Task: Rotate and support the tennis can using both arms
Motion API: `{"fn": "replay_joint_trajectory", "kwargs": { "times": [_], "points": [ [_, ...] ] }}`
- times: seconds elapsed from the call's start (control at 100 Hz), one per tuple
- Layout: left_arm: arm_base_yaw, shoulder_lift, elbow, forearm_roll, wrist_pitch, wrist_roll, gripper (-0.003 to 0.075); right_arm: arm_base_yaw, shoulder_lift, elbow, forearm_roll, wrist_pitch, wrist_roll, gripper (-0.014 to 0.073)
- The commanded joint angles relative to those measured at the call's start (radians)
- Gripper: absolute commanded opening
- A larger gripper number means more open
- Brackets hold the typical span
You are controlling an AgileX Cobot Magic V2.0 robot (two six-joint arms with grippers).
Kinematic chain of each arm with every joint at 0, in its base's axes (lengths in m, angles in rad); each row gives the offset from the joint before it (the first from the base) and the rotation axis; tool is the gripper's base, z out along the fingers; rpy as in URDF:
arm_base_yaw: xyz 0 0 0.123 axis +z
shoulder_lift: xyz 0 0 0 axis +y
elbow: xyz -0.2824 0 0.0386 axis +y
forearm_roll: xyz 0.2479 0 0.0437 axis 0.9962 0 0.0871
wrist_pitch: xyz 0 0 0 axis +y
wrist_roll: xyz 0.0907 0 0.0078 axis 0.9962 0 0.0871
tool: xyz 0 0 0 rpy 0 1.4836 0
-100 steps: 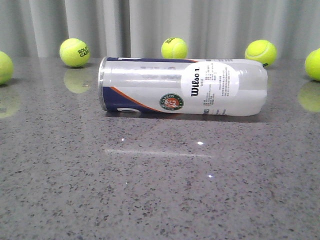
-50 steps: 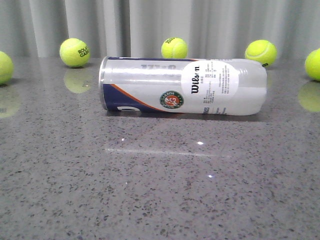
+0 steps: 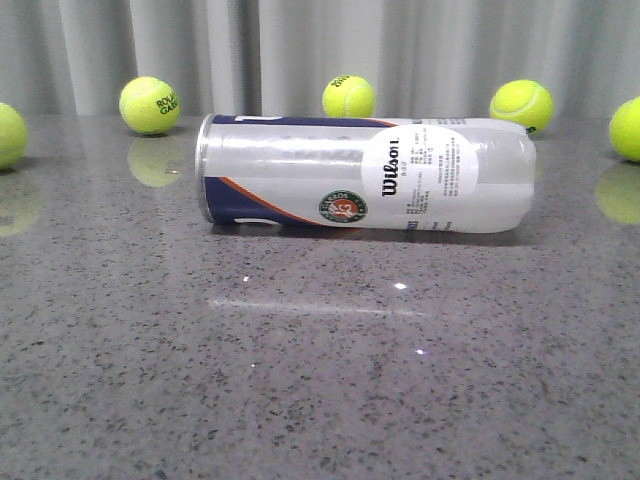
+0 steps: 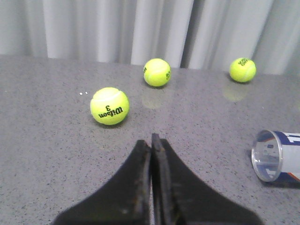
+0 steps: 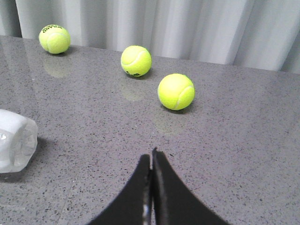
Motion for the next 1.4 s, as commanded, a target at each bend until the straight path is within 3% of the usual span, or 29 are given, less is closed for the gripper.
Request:
{"fn": "replay_joint_trajectory", "kwargs": {
  "times": [0.0, 0.22, 0.49, 0.58, 0.75, 0.83, 1.03, 1.21, 1.39],
  "points": [
    [0.006, 0.143, -0.175, -0.014, 0.067, 0.008, -0.0021, -0.005, 0.004, -0.029, 0.004, -0.084, 0.000, -0.0068],
    [0.006, 0.405, -0.397, -0.016, 0.181, 0.038, -0.0021, -0.005, 0.004, -0.029, 0.004, -0.084, 0.000, -0.0068],
    [0.004, 0.616, -0.416, -0.100, 0.168, 0.058, -0.0004, -0.005, 0.004, -0.029, 0.004, -0.084, 0.000, -0.0068],
    [0.004, 0.672, -0.416, -0.207, 0.178, 0.133, 0.0124, -0.005, 0.004, -0.029, 0.004, -0.084, 0.000, -0.0068],
    [0.004, 0.738, -0.416, -0.422, 0.198, 0.301, 0.0588, -0.005, 0.004, -0.029, 0.004, -0.084, 0.000, -0.0068],
    [0.004, 0.764, -0.416, -0.468, 0.192, 0.330, 0.0689, -0.005, 0.004, -0.029, 0.004, -0.084, 0.000, -0.0068],
    [0.004, 0.848, -0.416, -0.682, 0.231, 0.488, 0.0668, -0.005, 0.004, -0.029, 0.004, -0.084, 0.000, -0.0068],
    [0.004, 0.959, -0.416, -0.968, 0.363, 0.693, 0.0646, -0.005, 0.004, -0.029, 0.004, -0.084, 0.000, -0.0068],
    [0.004, 1.089, -0.436, -1.137, 0.505, 0.811, 0.0646, -0.005, 0.004, -0.029, 0.004, -0.084, 0.000, -0.0068]
  ]
}}
